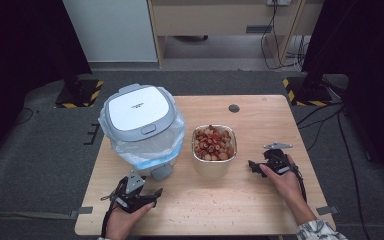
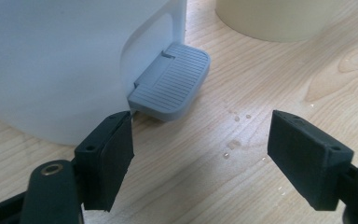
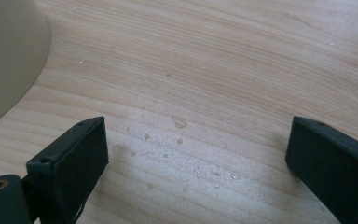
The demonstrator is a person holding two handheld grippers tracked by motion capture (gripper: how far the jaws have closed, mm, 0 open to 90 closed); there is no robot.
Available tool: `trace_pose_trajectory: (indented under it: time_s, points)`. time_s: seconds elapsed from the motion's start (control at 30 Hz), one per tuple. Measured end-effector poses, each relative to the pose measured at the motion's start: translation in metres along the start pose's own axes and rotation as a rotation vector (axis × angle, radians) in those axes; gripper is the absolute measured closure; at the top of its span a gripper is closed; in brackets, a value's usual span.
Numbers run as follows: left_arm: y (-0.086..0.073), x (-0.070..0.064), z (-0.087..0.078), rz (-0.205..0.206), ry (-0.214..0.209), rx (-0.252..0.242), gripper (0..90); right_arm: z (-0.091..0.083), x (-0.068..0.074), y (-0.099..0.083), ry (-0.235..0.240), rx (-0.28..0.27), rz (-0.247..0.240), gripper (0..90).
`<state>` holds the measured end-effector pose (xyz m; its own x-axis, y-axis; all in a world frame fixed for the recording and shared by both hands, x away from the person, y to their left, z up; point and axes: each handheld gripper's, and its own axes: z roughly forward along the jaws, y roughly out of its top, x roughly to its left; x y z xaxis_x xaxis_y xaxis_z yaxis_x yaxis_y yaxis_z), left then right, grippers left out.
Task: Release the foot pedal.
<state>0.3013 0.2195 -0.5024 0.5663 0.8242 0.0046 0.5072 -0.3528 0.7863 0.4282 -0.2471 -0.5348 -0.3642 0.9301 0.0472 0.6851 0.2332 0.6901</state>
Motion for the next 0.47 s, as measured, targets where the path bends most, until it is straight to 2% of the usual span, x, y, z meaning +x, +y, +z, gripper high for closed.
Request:
trace_pose_trajectory:
  time_s: [0.1, 0.2, 0.27, 0.3, 0.47]
  points:
    - [0.0, 0.001, 0.0, 0.001, 0.009, 0.0, 21.4, 0.002, 0.006, -0.002, -0.047, -0.009, -0.016, 4.9]
    - [0.0, 0.001, 0.0, -0.004, 0.02, -0.006, 21.3, 0.005, 0.018, -0.003, -0.059, -0.029, -0.009, 3.1]
    - [0.0, 0.002, 0.0, -0.004, 0.021, -0.004, 21.3, 0.006, 0.026, -0.003, -0.057, -0.023, -0.011, 0.7]
    - [0.0, 0.002, 0.0, -0.006, 0.021, -0.005, 21.2, 0.006, 0.029, -0.003, -0.04, -0.021, -0.027, 0.5]
    - [0.0, 0.003, -0.002, -0.013, 0.022, -0.013, 21.2, 0.006, 0.031, -0.003, -0.029, -0.017, -0.032, 0.5]
